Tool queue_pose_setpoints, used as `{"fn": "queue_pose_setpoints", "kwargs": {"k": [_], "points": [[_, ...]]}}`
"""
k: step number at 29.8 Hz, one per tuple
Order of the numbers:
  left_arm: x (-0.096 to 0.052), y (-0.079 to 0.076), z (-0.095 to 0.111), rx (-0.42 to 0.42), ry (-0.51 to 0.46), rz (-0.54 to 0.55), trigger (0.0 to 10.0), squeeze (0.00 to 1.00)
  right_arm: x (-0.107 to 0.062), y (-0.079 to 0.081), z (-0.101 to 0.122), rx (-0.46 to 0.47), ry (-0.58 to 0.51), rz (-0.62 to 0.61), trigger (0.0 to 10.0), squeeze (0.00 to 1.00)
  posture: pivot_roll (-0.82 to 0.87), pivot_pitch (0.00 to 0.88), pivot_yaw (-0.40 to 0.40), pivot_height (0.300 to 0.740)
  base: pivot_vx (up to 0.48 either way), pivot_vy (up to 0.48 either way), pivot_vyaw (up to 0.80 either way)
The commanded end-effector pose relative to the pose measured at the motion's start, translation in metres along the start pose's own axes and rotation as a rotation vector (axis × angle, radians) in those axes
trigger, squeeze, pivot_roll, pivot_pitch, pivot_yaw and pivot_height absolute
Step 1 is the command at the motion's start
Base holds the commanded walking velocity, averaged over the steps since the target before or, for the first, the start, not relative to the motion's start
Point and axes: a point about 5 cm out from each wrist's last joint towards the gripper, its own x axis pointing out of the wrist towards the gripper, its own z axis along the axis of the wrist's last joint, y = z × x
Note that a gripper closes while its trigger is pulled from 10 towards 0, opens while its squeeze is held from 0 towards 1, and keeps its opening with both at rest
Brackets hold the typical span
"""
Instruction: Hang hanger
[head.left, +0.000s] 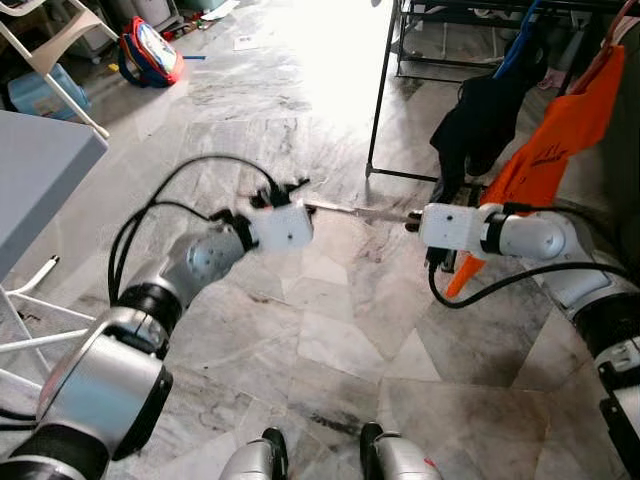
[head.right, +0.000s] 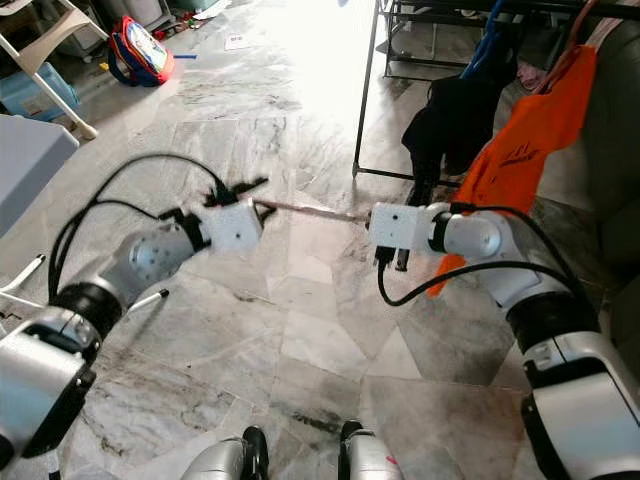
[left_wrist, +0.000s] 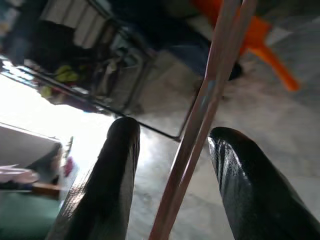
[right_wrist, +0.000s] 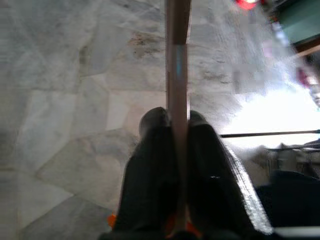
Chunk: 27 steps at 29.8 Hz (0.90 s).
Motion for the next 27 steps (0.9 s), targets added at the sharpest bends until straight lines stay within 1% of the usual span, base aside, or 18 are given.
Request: {"fn": "queue_pose_setpoints", "kwargs": {"k": [1, 6, 7, 8, 10, 12, 15, 19, 20, 21, 23, 24, 26, 27], "points": [[-0.008, -0.008, -0.007, -0.004, 0.010, -0.069, 10.0, 1.00, 0.000, 0.002, -0.001, 0.000, 0.003, 0.005, 0.0, 0.00, -0.08, 0.236, 0.084, 0.740, 0.000, 0.000, 0.00], [-0.012, -0.012, -0.008, -0.021, 0.000, -0.099, 10.0, 1.00, 0.000, 0.004, -0.005, 0.005, 0.027, -0.015, 0.0, 0.00, -0.08, 0.234, 0.084, 0.740, 0.000, 0.000, 0.00], [-0.012, -0.008, -0.006, -0.041, -0.021, -0.066, 10.0, 1.00, 0.001, 0.005, -0.009, 0.012, 0.059, -0.034, 0.0, 0.00, -0.08, 0.233, 0.082, 0.740, 0.000, 0.000, 0.00], [-0.012, -0.007, -0.005, -0.048, -0.028, -0.052, 10.0, 1.00, 0.001, 0.005, -0.010, 0.017, 0.069, -0.042, 0.0, 0.00, -0.08, 0.233, 0.082, 0.740, 0.000, 0.000, 0.00], [-0.010, -0.003, -0.002, -0.107, -0.063, -0.016, 10.0, 1.00, 0.000, 0.007, -0.017, 0.046, 0.109, -0.071, 0.0, 0.00, -0.09, 0.233, 0.077, 0.740, 0.000, 0.000, 0.00], [-0.010, -0.002, 0.000, -0.124, -0.078, -0.009, 10.0, 1.00, 0.000, 0.011, -0.022, 0.079, 0.133, -0.086, 0.0, 0.00, -0.09, 0.233, 0.075, 0.740, 0.000, 0.000, 0.00], [-0.011, -0.002, -0.001, -0.127, -0.076, 0.005, 10.0, 1.00, 0.001, 0.015, -0.025, 0.099, 0.145, -0.089, 0.0, 0.00, -0.09, 0.233, 0.074, 0.740, 0.000, 0.000, 0.00], [-0.013, 0.008, -0.004, -0.181, -0.061, 0.103, 10.0, 1.00, 0.001, 0.026, -0.036, 0.158, 0.196, -0.119, 0.0, 0.00, -0.09, 0.233, 0.073, 0.740, 0.000, 0.000, 0.00], [-0.013, 0.011, -0.004, -0.220, -0.064, 0.137, 10.0, 1.00, 0.001, 0.030, -0.039, 0.181, 0.216, -0.132, 0.0, 0.00, -0.09, 0.234, 0.072, 0.740, 0.000, 0.000, 0.00], [-0.014, 0.011, -0.005, -0.234, -0.065, 0.144, 10.0, 1.00, 0.001, 0.031, -0.040, 0.188, 0.221, -0.135, 0.0, 0.00, -0.09, 0.234, 0.072, 0.740, 0.000, 0.000, 0.00], [-0.014, 0.010, -0.007, -0.310, -0.064, 0.183, 10.0, 1.00, 0.002, 0.037, -0.044, 0.260, 0.233, -0.171, 0.0, 0.00, -0.09, 0.234, 0.070, 0.740, 0.000, 0.000, 0.00], [-0.015, 0.008, -0.009, -0.369, -0.061, 0.204, 10.0, 1.00, 0.004, 0.041, -0.045, 0.299, 0.240, -0.191, 0.0, 0.00, -0.09, 0.233, 0.070, 0.740, 0.000, 0.000, 0.00], [-0.016, 0.002, -0.012, -0.430, -0.047, 0.223, 10.0, 1.00, 0.005, 0.045, -0.047, 0.347, 0.245, -0.224, 0.0, 0.00, -0.09, 0.233, 0.069, 0.740, 0.000, 0.000, 0.00], [-0.017, -0.004, -0.015, -0.476, -0.029, 0.239, 10.0, 1.00, 0.006, 0.048, -0.048, 0.397, 0.245, -0.254, 0.0, 0.00, -0.10, 0.232, 0.068, 0.740, 0.000, 0.000, 0.00]]}}
